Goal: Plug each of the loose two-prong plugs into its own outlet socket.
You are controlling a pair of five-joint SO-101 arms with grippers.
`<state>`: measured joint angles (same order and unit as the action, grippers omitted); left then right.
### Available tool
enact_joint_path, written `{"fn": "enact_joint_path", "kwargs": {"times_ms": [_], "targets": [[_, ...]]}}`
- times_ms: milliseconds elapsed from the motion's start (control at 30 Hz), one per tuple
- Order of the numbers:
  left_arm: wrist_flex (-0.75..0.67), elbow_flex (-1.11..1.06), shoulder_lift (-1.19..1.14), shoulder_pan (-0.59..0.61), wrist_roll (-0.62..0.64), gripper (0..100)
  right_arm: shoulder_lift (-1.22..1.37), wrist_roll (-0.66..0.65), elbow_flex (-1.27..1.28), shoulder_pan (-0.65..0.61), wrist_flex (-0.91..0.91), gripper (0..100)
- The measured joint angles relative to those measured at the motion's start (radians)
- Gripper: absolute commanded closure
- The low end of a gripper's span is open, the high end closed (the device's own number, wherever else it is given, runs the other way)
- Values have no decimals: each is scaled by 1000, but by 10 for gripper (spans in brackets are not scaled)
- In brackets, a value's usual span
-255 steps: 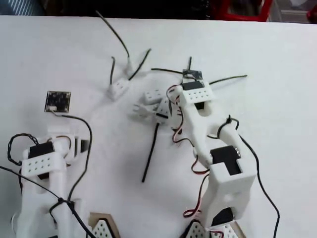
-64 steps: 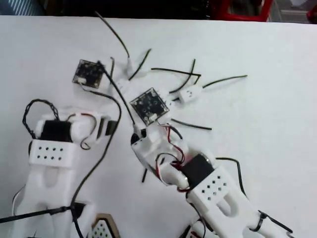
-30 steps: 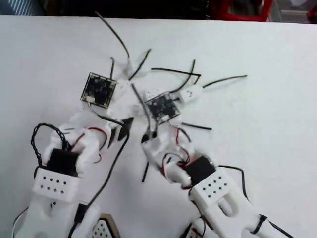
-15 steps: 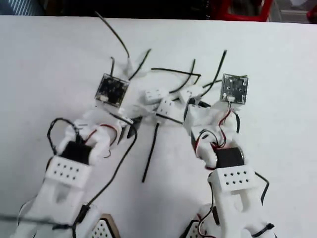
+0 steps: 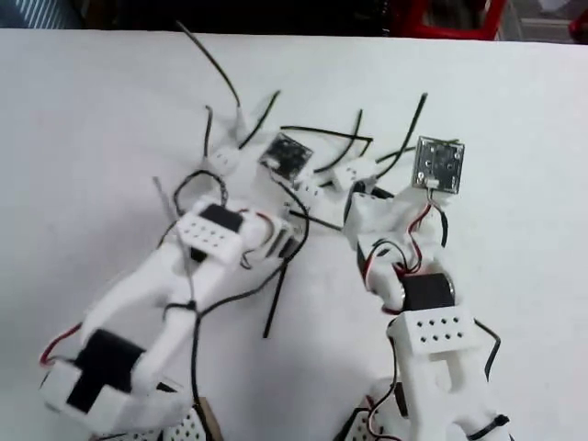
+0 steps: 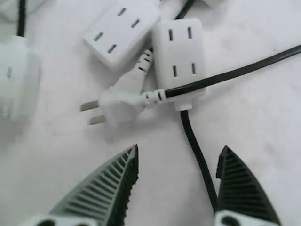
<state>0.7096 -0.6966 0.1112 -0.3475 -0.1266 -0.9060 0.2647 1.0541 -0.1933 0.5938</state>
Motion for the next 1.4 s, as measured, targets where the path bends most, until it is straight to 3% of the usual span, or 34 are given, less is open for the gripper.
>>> {"fn": "enact_joint_path", "kwargs": {"times_ms": [133, 433, 633, 900, 1033, 1233, 1400], "targets": [[0, 109, -157, -18, 0, 741, 2, 2, 14, -2, -6, 981], [86, 358, -400, -23, 0, 979, 2, 2, 41, -2, -55, 981], [252, 508, -503, -29, 0, 977, 0, 2, 41, -2, -55, 981], [516, 594, -523, -25, -181, 977, 0, 2, 41, -2, -55, 981], [575, 595, -523, -5, -218, 972, 0, 2, 41, -2, -55, 981], [612, 595, -502, 58, -233, 843, 0, 2, 41, -2, -55, 981], [674, 595, -405, 72, -232, 810, 0, 2, 41, -2, -55, 981]]}}
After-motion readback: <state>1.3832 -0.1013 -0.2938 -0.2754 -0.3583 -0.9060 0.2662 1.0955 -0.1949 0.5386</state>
